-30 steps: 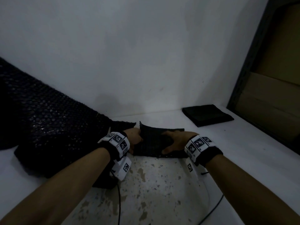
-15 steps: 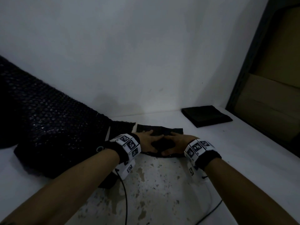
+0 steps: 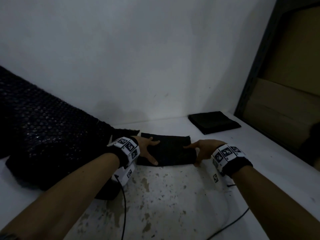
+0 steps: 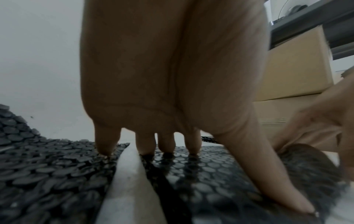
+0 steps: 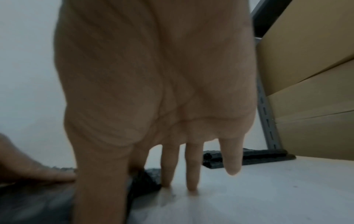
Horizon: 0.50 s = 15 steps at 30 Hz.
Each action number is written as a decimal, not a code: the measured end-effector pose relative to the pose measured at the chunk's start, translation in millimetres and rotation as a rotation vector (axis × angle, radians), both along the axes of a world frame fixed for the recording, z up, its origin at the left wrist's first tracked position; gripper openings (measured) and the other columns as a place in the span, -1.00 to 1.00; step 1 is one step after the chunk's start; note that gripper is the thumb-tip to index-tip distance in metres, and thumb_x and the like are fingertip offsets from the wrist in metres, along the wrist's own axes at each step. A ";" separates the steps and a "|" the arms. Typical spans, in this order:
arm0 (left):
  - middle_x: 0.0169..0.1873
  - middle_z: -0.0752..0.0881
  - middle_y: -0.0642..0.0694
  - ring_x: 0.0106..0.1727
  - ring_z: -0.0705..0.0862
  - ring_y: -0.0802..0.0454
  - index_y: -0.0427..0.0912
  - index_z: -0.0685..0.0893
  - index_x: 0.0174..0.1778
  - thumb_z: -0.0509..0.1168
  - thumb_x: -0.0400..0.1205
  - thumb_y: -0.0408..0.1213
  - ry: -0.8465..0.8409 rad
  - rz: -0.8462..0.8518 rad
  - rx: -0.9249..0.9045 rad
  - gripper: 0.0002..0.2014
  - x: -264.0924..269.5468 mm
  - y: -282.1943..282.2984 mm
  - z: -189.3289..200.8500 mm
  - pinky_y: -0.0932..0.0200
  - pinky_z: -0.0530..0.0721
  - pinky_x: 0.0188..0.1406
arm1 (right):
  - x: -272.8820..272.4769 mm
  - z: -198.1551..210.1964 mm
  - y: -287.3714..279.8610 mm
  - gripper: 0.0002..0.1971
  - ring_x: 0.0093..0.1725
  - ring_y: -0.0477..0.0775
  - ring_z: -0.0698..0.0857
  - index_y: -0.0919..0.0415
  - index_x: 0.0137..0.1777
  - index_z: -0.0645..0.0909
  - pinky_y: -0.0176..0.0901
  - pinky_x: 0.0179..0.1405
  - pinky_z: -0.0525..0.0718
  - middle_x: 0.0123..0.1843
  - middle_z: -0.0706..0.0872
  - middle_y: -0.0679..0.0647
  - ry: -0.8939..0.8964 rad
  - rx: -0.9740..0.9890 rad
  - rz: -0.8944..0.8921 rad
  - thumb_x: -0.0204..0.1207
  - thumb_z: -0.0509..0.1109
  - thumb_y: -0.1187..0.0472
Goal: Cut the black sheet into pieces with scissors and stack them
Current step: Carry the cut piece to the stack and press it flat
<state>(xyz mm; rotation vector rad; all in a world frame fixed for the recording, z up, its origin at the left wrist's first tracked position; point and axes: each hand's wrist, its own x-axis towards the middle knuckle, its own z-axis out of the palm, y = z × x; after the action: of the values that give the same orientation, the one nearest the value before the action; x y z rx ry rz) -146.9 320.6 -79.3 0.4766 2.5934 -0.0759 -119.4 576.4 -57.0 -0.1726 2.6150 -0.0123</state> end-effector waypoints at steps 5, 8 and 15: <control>0.75 -0.15 0.07 0.72 0.14 -0.11 0.30 -0.11 0.73 0.42 0.43 0.39 -0.003 0.003 0.010 0.07 -0.2 0.9 0.1 -0.13 0.27 0.65 | 1.6 1.7 -1.9 -0.47 0.11 0.09 0.66 0.13 0.28 0.63 -0.06 0.15 0.69 0.22 0.68 0.06 0.068 -0.185 -0.188 0.43 0.59 -0.16; 0.75 -0.14 0.08 0.73 0.13 -0.10 0.29 -0.09 0.73 0.43 0.43 0.37 0.003 0.011 0.021 0.07 0.2 1.0 -0.1 -0.12 0.26 0.65 | 5.8 -4.0 -12.0 -0.36 0.07 0.10 0.63 0.19 0.33 0.51 -0.11 0.02 0.62 0.25 0.67 0.16 0.106 -0.188 -0.272 0.53 0.40 -0.33; 0.75 -0.11 0.07 0.73 0.14 -0.09 0.28 -0.08 0.73 0.43 0.43 0.37 0.022 0.018 0.046 0.06 3.4 -1.5 -3.7 -0.11 0.25 0.66 | 2.6 -19.9 -22.9 -0.21 0.29 0.17 0.70 0.31 0.47 0.51 -0.12 0.14 0.67 0.38 0.68 0.22 0.098 -0.254 -0.384 0.42 0.58 -0.21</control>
<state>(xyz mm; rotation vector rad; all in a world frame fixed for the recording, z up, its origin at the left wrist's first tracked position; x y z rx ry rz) -143.4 319.1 -83.0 0.4720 2.6258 -0.0153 -116.8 553.5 -76.8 0.2495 2.6952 -0.4817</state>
